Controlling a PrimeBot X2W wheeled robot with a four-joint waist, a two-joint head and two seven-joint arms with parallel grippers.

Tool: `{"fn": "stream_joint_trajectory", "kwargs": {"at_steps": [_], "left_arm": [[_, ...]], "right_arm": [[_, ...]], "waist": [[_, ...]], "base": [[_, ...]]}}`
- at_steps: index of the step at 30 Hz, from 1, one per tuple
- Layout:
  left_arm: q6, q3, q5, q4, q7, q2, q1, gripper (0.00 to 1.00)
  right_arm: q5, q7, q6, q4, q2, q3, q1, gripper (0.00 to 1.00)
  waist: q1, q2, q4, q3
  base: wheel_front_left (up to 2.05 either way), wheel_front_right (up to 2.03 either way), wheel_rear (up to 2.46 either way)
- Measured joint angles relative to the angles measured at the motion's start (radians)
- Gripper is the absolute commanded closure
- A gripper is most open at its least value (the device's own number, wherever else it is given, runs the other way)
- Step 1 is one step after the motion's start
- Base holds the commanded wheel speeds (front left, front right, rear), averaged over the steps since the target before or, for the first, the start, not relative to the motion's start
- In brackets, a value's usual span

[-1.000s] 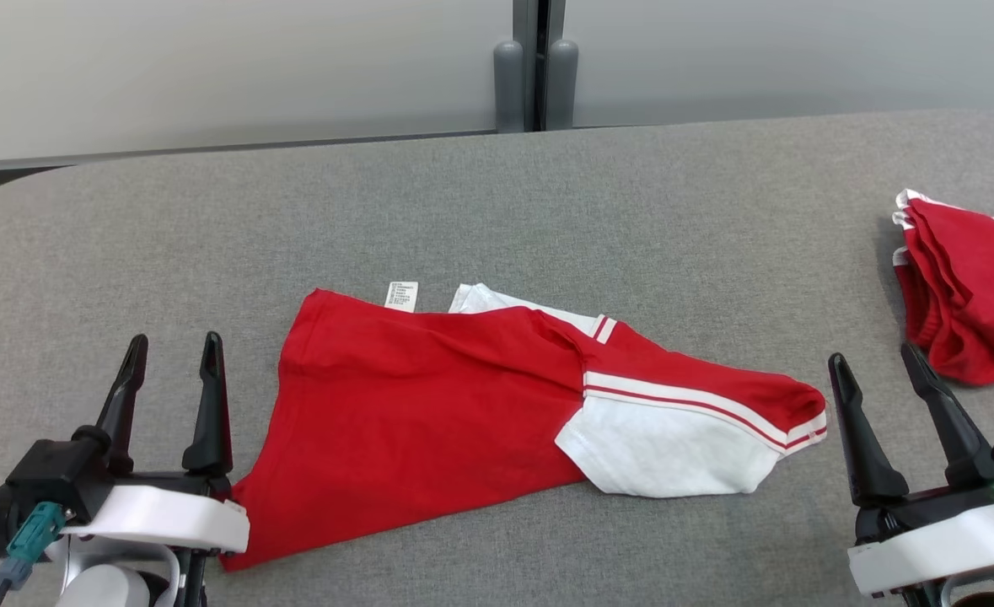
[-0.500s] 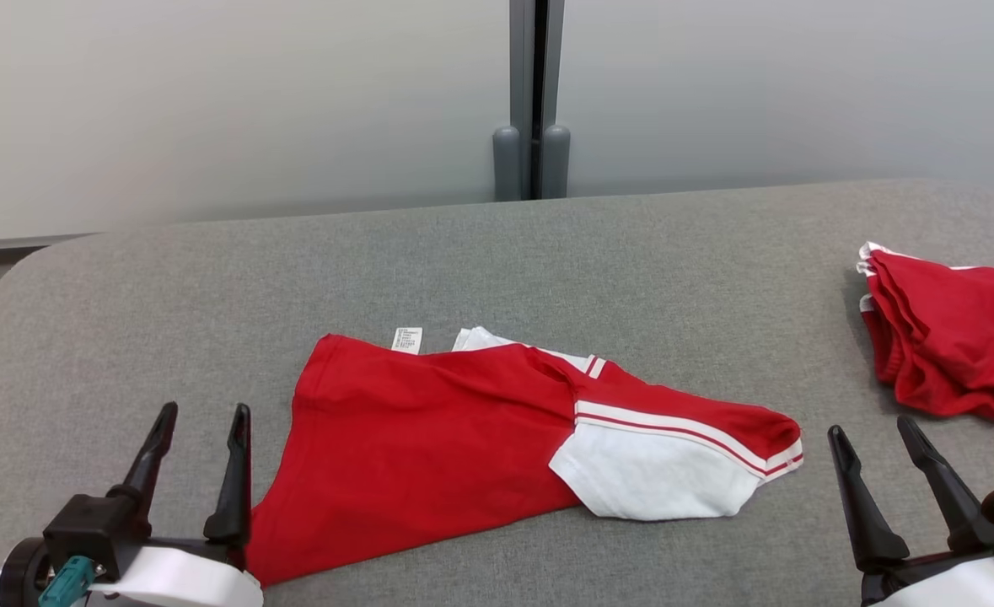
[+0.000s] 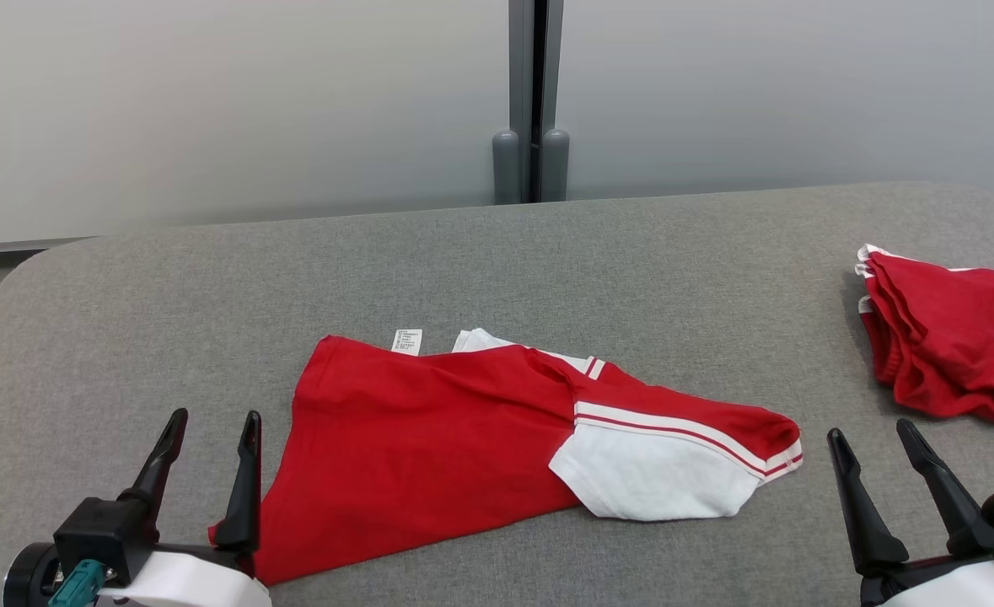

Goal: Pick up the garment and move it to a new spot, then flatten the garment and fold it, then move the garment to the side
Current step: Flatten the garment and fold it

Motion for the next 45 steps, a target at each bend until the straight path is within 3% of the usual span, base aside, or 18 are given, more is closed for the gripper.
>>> {"fn": "stream_joint_trajectory", "kwargs": {"at_steps": [13,22,33,34,36,37,45], "left_arm": [[0.014,-0.015,0.004,-0.023,0.009,-0.002,-0.001,0.0],[0.007,-0.042,0.013,-0.007,-0.007,-0.023,-0.078,0.0],[-0.012,-0.058,0.018,0.043,-0.053,-0.053,-0.162,0.0],[-0.013,-0.058,0.018,0.047,-0.06,-0.054,-0.166,0.0],[-0.015,-0.055,0.018,0.055,-0.066,-0.055,-0.171,0.0],[-0.015,-0.054,0.018,0.059,-0.069,-0.055,-0.172,0.0],[-0.022,-0.041,0.015,0.086,-0.088,-0.053,-0.19,0.0]], "right_arm": [[0.01,0.021,0.0,0.026,0.004,0.022,0.0,0.0],[0.058,0.042,0.0,0.223,0.003,0.107,0.01,0.0],[0.125,-0.037,0.0,0.458,0.009,0.166,-0.141,0.0],[0.132,-0.047,0.0,0.46,0.007,0.177,-0.15,0.4],[0.138,-0.064,0.0,0.465,0.002,0.193,-0.165,0.68],[0.14,-0.074,0.0,0.463,-0.003,0.202,-0.17,1.0],[0.161,-0.1,0.0,0.347,-0.044,0.225,-0.177,1.0]], "waist": [[0.0,0.0,0.003,0.013],[0.0,0.0,0.035,0.068],[0.0,0.0,0.07,0.166],[0.0,0.0,0.07,0.171],[0.0,0.0,0.068,0.178],[0.0,0.0,0.065,0.18],[0.0,0.0,0.045,0.179]], "base": [[0.0,0.0,0.0],[0.0,0.0,0.0],[0.0,0.0,0.0],[0.0,0.0,0.0],[0.0,0.0,0.0],[0.0,0.0,0.0],[0.0,0.0,0.0]]}}
